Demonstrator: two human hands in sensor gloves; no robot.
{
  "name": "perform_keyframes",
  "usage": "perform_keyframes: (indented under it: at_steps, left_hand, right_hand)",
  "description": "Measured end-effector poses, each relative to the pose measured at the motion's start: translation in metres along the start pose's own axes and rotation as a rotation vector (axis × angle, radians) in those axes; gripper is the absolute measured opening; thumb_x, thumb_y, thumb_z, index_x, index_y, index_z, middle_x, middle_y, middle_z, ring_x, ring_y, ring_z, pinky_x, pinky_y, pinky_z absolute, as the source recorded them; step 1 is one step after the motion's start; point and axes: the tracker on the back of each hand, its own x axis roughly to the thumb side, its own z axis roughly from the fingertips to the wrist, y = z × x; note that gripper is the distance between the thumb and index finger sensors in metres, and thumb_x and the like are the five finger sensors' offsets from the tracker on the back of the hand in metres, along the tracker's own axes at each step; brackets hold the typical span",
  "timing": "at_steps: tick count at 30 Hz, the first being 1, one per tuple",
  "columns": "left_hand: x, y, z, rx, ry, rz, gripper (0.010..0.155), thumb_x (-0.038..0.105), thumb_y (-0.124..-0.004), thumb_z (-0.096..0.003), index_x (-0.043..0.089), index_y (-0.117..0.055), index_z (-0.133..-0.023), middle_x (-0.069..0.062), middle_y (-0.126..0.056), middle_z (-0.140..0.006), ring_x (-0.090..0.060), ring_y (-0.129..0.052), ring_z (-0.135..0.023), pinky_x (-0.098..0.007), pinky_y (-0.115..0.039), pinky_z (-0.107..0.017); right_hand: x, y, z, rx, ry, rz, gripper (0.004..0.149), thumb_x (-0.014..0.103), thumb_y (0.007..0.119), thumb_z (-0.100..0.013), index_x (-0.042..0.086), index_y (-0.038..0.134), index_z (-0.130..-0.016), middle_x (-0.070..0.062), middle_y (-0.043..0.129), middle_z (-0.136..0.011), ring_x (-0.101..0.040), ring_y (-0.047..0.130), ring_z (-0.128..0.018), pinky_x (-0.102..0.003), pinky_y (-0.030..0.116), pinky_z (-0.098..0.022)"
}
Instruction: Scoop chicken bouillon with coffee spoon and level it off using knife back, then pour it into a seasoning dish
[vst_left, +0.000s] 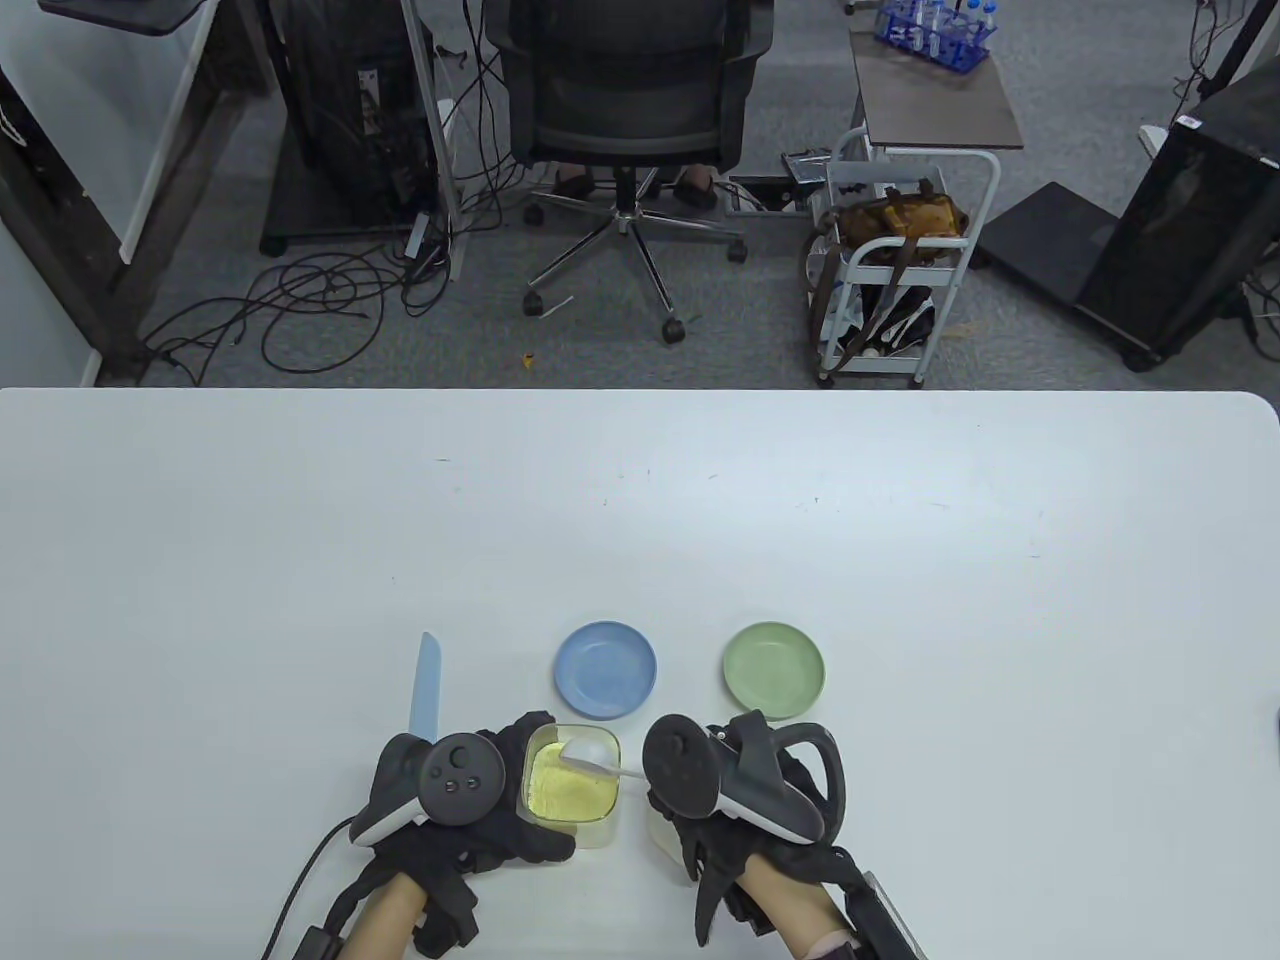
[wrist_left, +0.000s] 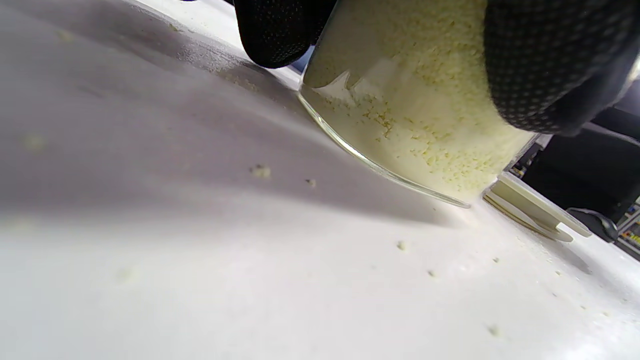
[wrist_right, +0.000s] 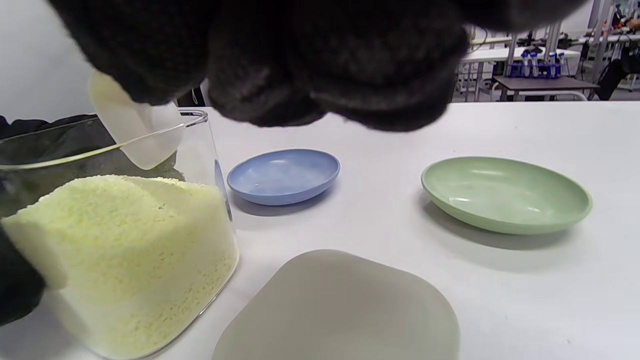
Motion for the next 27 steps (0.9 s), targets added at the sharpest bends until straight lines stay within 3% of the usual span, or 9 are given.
perform_keyframes:
  at_steps: [6, 11, 20, 27]
  left_hand:
    - [0.000, 0.000, 0.000, 0.000, 0.000, 0.000, 0.120, 0.062, -0.096, -0.0255, 0.012, -0.024, -0.107, -0.013, -0.055, -0.108, -0.030, -0.069, -0.102, -0.060, -0.042, -0.077]
    - [0.000, 0.000, 0.000, -0.003, 0.003, 0.000, 0.120, 0.062, -0.096, -0.0255, 0.012, -0.024, -0.107, -0.013, -0.055, -0.108, -0.030, -0.069, -0.102, -0.060, -0.042, -0.077]
    - [0.000, 0.000, 0.000, 0.000, 0.004, 0.001, 0.120, 0.062, -0.096, -0.0253, 0.012, -0.025, -0.107, -0.014, -0.055, -0.108, -0.031, -0.069, -0.102, -0.061, -0.042, -0.077]
    - [0.000, 0.000, 0.000, 0.001, 0.006, 0.001, 0.120, 0.062, -0.096, -0.0253, 0.012, -0.025, -0.107, -0.014, -0.055, -0.108, -0.031, -0.069, -0.102, -0.061, -0.042, -0.077]
  right_hand:
    - [0.022, 0.003, -0.012, 0.005, -0.036, 0.172, 0.038, 0.029, 0.089, -0.030, 0.016, 0.079, -0.064, -0.015, 0.093, -0.042, -0.022, 0.090, -0.019, -0.044, 0.074, -0.022]
    - [0.043, 0.003, -0.025, 0.169, -0.030, 0.198, 0.036, 0.028, 0.087, -0.030, 0.012, 0.081, -0.062, -0.016, 0.095, -0.036, -0.020, 0.089, -0.009, -0.042, 0.074, -0.015]
    - [0.033, 0.014, -0.046, 0.428, 0.039, -0.081, 0.038, 0.034, 0.072, -0.040, 0.002, 0.083, -0.056, -0.005, 0.097, -0.014, -0.007, 0.082, 0.014, -0.033, 0.075, 0.005]
    - [0.008, 0.031, -0.051, 0.565, 0.116, -0.317, 0.039, 0.035, 0.067, -0.044, 0.000, 0.081, -0.053, 0.001, 0.095, -0.010, -0.003, 0.082, 0.018, -0.029, 0.076, 0.008]
